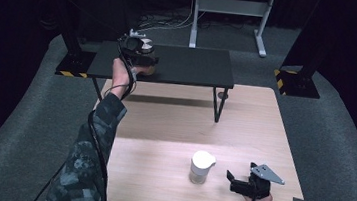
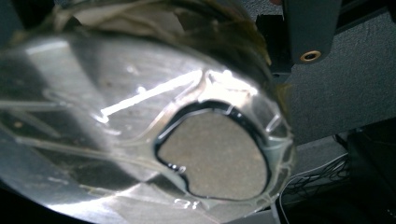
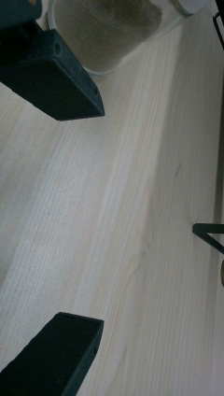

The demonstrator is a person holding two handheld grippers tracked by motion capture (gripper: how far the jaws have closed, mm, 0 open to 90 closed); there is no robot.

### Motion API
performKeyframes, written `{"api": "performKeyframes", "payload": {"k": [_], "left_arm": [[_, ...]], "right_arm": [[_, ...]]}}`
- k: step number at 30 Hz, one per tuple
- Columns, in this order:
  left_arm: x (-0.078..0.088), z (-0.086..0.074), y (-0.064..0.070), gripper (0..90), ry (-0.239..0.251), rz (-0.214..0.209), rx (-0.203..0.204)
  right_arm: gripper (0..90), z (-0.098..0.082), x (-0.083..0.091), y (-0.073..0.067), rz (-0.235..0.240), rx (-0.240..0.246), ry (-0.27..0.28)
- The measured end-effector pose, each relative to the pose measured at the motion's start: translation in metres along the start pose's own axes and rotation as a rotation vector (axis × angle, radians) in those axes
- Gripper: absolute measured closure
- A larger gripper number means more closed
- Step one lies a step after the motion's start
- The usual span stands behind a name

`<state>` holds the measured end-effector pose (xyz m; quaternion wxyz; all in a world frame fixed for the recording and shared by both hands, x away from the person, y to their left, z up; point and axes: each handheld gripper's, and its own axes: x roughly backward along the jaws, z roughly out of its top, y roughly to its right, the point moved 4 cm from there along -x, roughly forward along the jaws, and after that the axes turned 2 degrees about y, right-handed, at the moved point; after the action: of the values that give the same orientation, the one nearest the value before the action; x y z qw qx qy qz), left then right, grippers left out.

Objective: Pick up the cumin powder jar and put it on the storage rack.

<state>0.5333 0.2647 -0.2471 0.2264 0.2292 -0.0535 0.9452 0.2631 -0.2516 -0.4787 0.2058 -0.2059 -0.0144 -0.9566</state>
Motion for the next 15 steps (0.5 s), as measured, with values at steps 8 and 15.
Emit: {"api": "performKeyframes", "payload": {"k": [8, 15], "left_arm": [[0.000, 0.005, 0.008, 3.3, -0.053, 0.057, 0.002], [0.018, -0.010, 0.013, 0.0, -0.023, 0.077, -0.004]], "right_arm": [[0.0, 0.000, 0.000, 0.000, 0.001, 0.000, -0.001], [0.0, 0.000, 0.000, -0.001, -0.006, 0.002, 0.000]]}}
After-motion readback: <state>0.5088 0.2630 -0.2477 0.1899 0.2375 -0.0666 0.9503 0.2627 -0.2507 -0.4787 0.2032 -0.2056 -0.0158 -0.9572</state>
